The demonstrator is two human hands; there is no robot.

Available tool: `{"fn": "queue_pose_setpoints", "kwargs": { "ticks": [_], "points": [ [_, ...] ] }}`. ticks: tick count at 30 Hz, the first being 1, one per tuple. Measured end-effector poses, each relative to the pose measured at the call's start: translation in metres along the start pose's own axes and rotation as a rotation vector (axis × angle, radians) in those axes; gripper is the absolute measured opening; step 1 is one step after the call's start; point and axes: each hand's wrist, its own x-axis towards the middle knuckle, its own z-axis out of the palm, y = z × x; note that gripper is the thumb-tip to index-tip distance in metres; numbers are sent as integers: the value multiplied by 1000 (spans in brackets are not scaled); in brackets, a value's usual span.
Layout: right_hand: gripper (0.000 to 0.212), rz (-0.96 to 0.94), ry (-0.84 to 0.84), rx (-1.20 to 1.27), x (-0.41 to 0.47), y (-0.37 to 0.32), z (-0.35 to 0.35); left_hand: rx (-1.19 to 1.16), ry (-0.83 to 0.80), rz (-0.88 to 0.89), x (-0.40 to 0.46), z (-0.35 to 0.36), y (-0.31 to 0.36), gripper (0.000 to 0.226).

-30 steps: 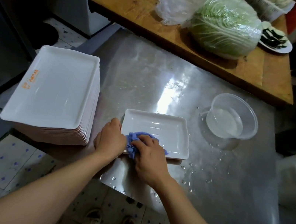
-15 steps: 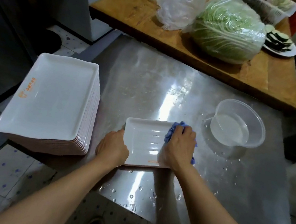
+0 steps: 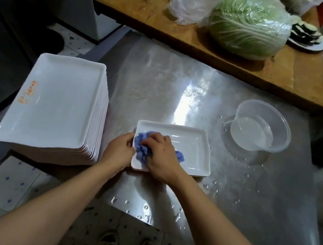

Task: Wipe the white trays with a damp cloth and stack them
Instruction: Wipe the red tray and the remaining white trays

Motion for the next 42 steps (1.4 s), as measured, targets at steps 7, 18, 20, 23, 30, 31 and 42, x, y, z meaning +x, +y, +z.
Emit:
{"fn": "queue_pose_setpoints", "kwargs": {
  "ticks": [7,18,20,23,30,31,42],
  "points": [
    [35,50,-24,-44,-49,5,-5,104,43,-25,3,9,1,40],
    [32,275,30,-416,-96,64,-47,444,92,41,8,15,18,37],
    [30,307,42,-379,-94,64,-51,484,93,51,7,15,20,37],
    [36,285,50,-420,-76,71,-58,508,94,76,6,14,22,40],
    [35,221,-18,-545,-53,77,-67,576,116,95,2,16,23,39],
    [35,210,-40,-567,-59,75,-66,586,125,106,2,17,22,38],
    [27,315,263,-102,-116,66,-114,725,179,480,-55,40,37,44]
  ]
}}
